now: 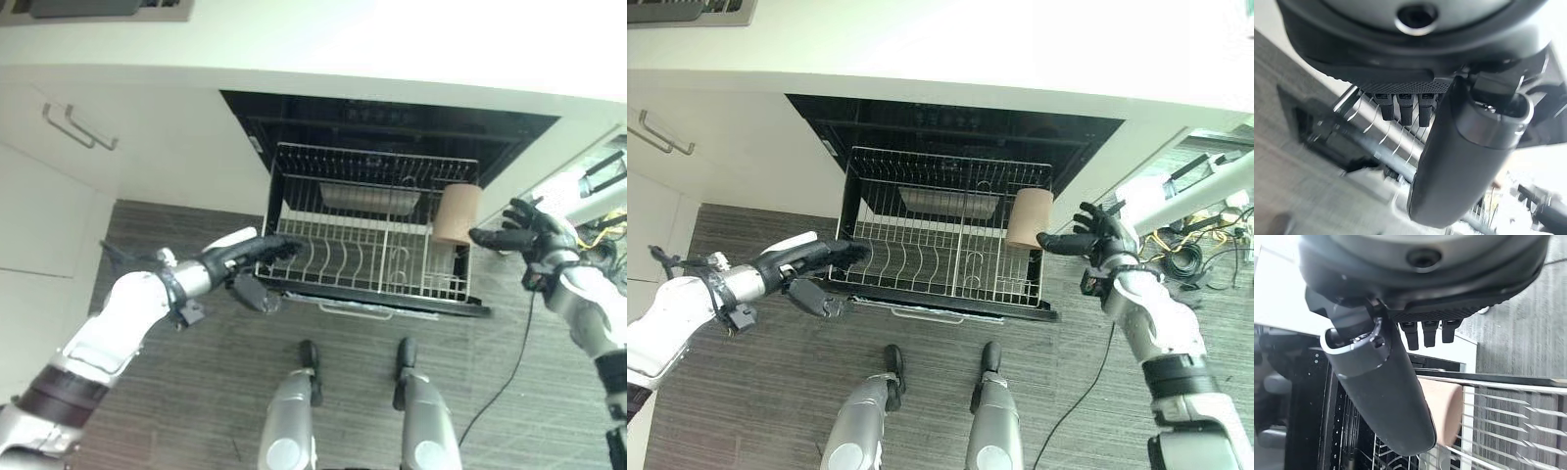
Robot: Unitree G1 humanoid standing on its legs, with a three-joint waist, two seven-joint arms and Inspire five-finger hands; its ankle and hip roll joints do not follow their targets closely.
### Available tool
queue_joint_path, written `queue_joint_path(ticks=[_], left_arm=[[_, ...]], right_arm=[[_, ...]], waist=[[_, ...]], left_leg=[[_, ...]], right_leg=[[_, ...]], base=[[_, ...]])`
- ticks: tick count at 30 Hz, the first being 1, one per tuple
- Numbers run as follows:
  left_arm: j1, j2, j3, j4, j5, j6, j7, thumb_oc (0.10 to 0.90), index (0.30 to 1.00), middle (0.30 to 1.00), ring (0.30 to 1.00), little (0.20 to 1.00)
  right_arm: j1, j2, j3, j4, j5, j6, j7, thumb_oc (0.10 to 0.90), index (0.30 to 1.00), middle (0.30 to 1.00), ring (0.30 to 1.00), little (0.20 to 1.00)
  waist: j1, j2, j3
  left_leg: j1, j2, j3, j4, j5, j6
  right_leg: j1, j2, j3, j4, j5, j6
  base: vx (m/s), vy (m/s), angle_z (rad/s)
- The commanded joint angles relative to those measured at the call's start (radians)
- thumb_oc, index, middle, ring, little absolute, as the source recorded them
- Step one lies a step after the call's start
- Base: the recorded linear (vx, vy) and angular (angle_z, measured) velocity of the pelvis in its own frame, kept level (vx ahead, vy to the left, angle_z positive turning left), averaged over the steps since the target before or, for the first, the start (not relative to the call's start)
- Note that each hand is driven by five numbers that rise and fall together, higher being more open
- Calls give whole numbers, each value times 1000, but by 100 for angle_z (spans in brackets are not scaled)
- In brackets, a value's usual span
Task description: Place the dishes in the dishwasher.
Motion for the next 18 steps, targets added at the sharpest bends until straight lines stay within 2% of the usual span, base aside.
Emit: queue_joint_path(ticks=[1, 5, 7, 10, 15, 18], left_arm=[[18, -9, 80, -79, -35, -142, 136, 800, 900, 900, 900, 900], [89, -69, 183, -113, -64, -201, 218, 800, 900, 900, 900, 900], [148, -143, 250, -142, -81, -243, 262, 800, 900, 900, 900, 900], [194, -211, 287, -169, -107, -275, 284, 800, 900, 900, 900, 900], [225, -294, 317, -177, -179, -293, 267, 800, 900, 900, 900, 900], [268, -315, 343, -200, -238, -281, 231, 800, 900, 900, 900, 900]], right_arm=[[-16, -7, -68, -88, -14, -108, -42, 800, 900, 900, 900, 900], [60, 68, -105, -171, -57, -126, -52, 800, 900, 900, 900, 900], [120, 114, -135, -230, -127, -143, -56, 800, 900, 900, 900, 900], [157, 146, -163, -280, -159, -174, -47, 800, 900, 900, 900, 900], [202, 207, -185, -345, -258, -257, -37, 800, 900, 900, 900, 900], [245, 220, -209, -397, -248, -294, -42, 800, 900, 900, 900, 900]], waist=[[-1, -30, -116], [-8, -39, -131], [-9, -49, -152], [-9, -59, -173], [-5, -74, -187], [8, -85, -202]], left_leg=[[47, 49, -14, -26, -49, -54], [58, 47, -10, -26, -53, -52], [70, 40, -8, -26, -57, -49], [85, 33, -4, -26, -65, -43], [111, 0, 6, -26, -91, -21], [126, -32, 16, -26, -106, 4]], right_leg=[[31, -73, -36, 65, -96, 73], [38, -67, -28, 65, -102, 71], [48, -66, -23, 65, -104, 73], [60, -72, -22, 65, -102, 79], [76, -99, -20, 65, -85, 106], [101, -126, -28, 65, -62, 117]], base=[[31, 12, -5], [54, 36, -1], [125, 77, 0], [108, 82, -1], [128, 139, -4], [131, 141, -6]])
